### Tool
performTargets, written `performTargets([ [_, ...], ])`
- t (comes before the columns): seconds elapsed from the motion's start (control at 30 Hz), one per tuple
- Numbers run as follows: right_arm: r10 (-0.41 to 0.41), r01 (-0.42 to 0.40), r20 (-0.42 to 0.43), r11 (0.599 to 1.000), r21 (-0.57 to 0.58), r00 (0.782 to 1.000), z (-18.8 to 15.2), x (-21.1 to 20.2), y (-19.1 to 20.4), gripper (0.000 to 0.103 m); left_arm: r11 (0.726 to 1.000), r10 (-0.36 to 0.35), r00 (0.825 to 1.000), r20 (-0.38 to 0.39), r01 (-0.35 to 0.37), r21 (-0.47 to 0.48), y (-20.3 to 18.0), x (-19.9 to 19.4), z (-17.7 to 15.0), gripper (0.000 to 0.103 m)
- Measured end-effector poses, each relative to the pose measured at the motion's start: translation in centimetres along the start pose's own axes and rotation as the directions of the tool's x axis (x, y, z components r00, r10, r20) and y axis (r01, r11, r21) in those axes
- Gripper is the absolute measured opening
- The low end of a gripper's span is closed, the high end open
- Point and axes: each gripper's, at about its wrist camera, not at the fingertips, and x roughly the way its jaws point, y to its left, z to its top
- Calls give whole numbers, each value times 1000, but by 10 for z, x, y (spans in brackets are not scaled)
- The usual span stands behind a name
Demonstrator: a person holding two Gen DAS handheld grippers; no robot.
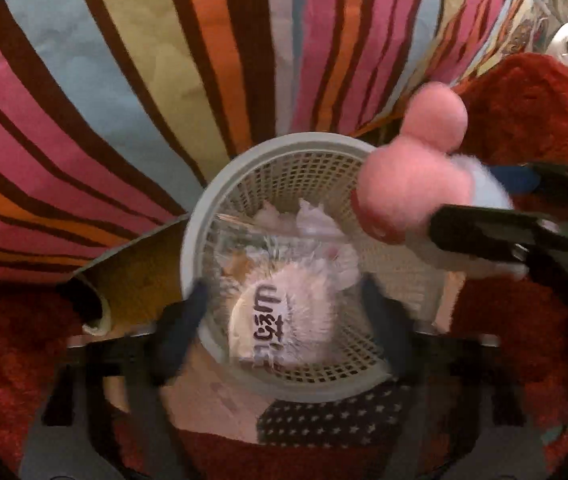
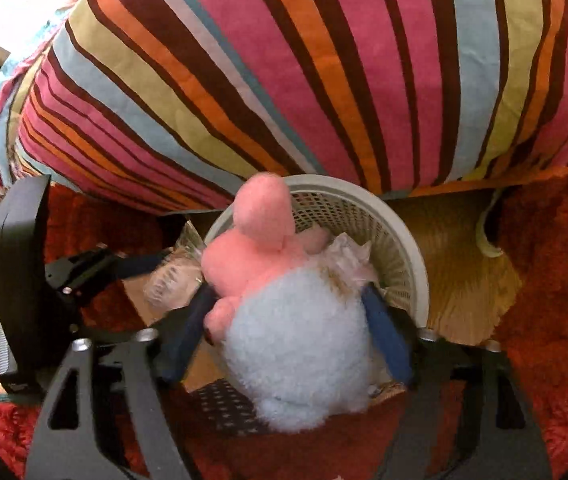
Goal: Collect trash
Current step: 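Drop the bread bag and plush toy into the wastebasket with both tools, then move both tools back over the bed toward the remaining boxes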
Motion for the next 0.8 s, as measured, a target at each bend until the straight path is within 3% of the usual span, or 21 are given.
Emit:
performTargets([
  [0.1,-57,58,33,998,-18,998,-20,-6,-4,95,1000,-3,1000,9,3,-6,2,-2,0,87],
  [0.6,-43,43,-7,999,16,999,-26,-1,-14,95,1000,-2,1000,0,2,-12,4,1,3,87],
  [0.7,-45,45,13,999,-2,999,-26,-6,-10,95,1000,6,999,48,-6,-3,4,-13,3,87],
  [0.8,-61,67,99,996,-56,993,-24,-31,1,95,999,24,994,109,-27,28,4,-44,4,87],
])
